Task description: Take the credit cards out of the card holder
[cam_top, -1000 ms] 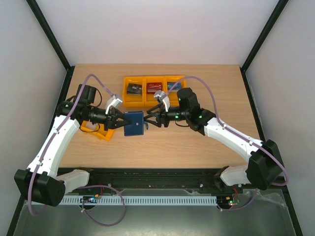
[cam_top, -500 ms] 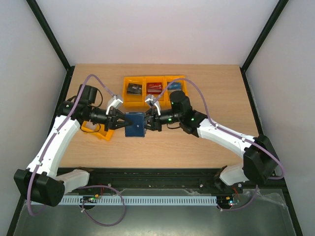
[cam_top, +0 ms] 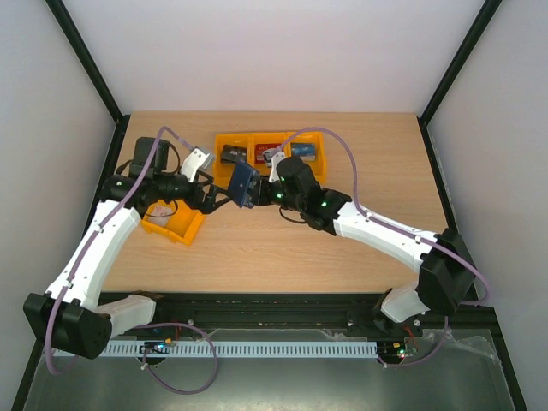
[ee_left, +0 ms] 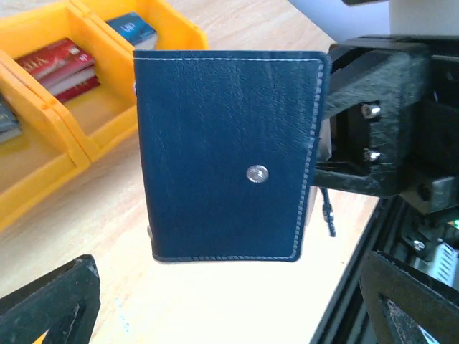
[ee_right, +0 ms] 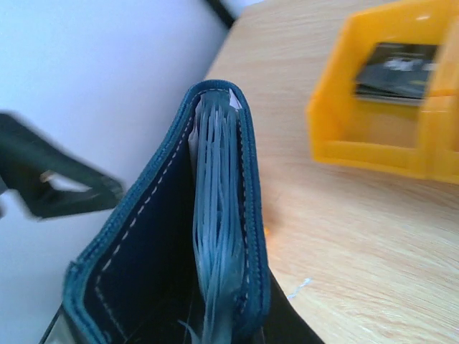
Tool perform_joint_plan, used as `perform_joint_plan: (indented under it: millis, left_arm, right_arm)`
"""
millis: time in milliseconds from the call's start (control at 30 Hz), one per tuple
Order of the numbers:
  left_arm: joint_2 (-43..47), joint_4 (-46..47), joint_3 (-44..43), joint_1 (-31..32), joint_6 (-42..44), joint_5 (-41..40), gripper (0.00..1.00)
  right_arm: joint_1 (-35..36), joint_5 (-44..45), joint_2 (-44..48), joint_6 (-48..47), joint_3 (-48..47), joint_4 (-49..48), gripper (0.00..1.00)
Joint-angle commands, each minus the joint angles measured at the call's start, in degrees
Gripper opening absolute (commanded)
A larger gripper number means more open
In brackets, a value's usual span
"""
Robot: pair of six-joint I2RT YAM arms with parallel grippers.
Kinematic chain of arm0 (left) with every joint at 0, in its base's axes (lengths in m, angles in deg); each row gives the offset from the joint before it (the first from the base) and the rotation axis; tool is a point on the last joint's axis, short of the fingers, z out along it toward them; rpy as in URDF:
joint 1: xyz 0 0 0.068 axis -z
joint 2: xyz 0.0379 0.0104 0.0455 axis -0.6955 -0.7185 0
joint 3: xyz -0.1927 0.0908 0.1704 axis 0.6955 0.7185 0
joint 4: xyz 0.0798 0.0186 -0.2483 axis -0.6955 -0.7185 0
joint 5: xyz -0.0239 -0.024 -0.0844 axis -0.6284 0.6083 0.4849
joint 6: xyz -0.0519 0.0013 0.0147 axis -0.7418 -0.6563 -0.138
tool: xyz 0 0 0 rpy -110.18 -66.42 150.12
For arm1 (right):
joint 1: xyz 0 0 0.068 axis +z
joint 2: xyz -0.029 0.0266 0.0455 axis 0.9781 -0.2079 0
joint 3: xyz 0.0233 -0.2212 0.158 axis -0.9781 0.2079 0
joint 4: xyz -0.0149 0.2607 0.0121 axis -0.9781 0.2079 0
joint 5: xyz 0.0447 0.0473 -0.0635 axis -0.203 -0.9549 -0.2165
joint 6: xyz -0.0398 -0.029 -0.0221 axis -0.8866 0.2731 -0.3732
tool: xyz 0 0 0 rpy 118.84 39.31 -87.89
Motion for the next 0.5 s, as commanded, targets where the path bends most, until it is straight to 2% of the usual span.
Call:
perform_joint_plan:
  millis: [0,200,367,467]
  left_arm:
    - [-1.5,3.2,-2.3,3.4,-2.1,-8.7,0.99]
    - [-5.0,6.4,-1.1,10.9,-2.1,-21.7,1.00]
    - [-6.9,9.9,-1.3,11.8,-3.6,-31.5,1.00]
    - [-6.8,10.3,-2.0,11.4,-2.8,-34.3,0.99]
  right_arm:
    - [2.2,18.8,-0.6,8.7,-4.1,5.7,0.02]
    - [2.8,18.7,-2.0,10.7,-5.9,4.9,0.02]
    - [3.0,15.9,-2.5,10.7,-6.0,4.7,0.02]
    - [2.9,14.1,-1.8,9.3,-5.8,4.7,0.02]
